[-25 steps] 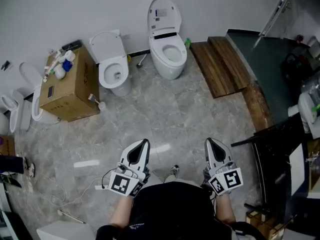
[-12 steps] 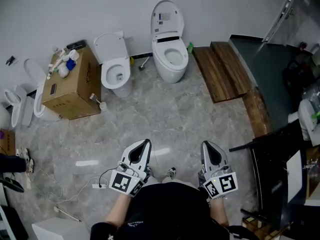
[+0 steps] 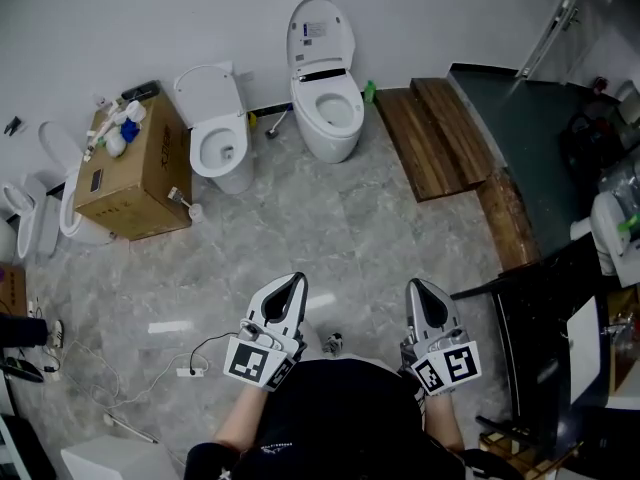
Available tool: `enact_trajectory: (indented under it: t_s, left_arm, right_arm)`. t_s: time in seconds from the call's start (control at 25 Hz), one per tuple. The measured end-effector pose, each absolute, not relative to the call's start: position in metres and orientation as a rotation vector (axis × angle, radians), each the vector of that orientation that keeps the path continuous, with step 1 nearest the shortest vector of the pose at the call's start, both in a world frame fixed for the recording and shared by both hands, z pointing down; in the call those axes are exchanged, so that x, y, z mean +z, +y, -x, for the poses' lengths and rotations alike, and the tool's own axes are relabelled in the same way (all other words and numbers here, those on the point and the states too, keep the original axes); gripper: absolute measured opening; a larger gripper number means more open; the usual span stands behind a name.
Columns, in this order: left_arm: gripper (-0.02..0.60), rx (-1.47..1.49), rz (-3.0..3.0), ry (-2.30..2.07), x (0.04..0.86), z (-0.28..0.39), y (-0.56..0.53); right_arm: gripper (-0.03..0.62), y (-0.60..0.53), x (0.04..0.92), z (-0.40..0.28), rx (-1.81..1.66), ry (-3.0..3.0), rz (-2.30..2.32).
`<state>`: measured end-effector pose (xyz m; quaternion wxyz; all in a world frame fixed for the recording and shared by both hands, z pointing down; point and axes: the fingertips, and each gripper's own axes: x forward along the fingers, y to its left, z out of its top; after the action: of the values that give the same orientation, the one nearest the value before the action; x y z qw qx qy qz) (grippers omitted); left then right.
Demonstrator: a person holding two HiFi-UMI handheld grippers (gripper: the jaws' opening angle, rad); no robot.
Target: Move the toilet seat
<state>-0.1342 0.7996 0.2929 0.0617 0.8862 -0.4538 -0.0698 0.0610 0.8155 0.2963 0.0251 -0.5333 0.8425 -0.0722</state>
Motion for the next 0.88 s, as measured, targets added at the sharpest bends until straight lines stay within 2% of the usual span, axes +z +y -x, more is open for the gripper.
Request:
enact_trajectory:
  t_s: [0.4, 0.88]
  left_arm:
    - [0.008, -0.154, -2.714, -1.353, 0.299, 0.116, 0.748]
    - [0.008, -0.196, -2.755, -1.197, 0.299, 0.088, 0.592]
  right_arm:
    - [0.012, 0.763, 0.296, -0.088, -0.215, 2.589, 1.67]
    - [0.012, 0.635, 0.291, -0.113, -0.218, 2.52, 1.832]
